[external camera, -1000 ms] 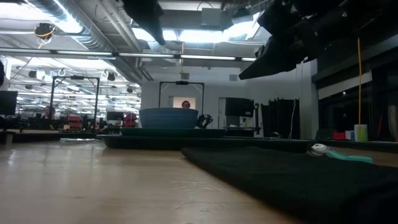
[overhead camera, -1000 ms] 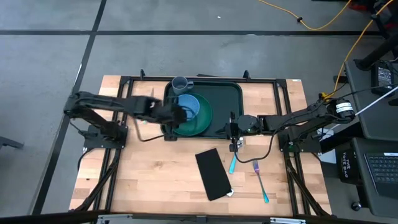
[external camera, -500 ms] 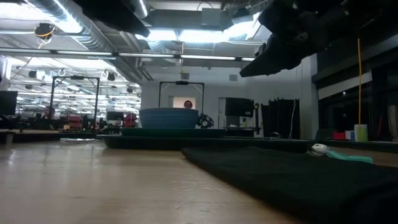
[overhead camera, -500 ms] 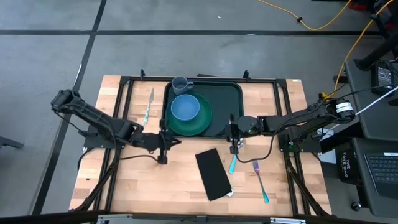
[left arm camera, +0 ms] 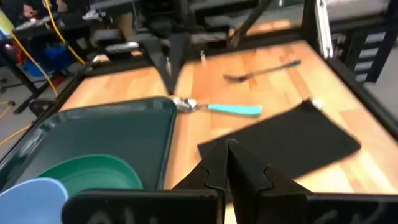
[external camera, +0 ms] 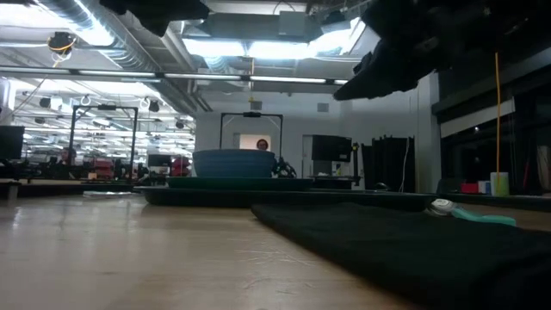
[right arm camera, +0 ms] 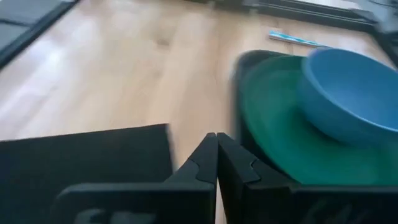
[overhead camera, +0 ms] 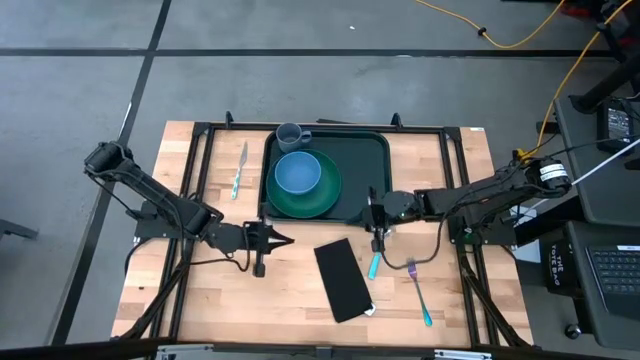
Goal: Set up tray
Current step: Put the black table napkin to the right of the green plate on the black tray
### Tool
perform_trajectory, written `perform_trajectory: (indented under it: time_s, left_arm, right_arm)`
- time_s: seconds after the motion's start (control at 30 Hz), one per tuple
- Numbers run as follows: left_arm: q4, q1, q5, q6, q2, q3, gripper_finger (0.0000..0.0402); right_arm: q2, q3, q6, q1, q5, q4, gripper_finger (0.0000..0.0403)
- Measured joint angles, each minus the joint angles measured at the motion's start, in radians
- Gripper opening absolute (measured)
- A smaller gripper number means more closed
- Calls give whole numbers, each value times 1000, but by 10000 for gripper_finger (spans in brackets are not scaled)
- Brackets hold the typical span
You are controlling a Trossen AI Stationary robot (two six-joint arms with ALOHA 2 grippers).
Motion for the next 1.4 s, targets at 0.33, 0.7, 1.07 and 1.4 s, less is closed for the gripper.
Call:
perform_trajectory:
  time_s: [0.33,0.7,1.07,1.4]
  left_arm:
    - [28,-37,-53,-79,0,-12,1]
    - [222,-121,-40,-89,137,-13,2]
    - [273,-146,-44,-113,162,-13,3]
    - [270,-103,17,-149,146,-13,3]
  right_arm:
    - [-1,145,80,235,214,-263,4]
    - [-1,151,249,552,443,-272,2]
    - [49,344,475,680,478,-689,1]
    - [393,699,558,709,416,-1054,7]
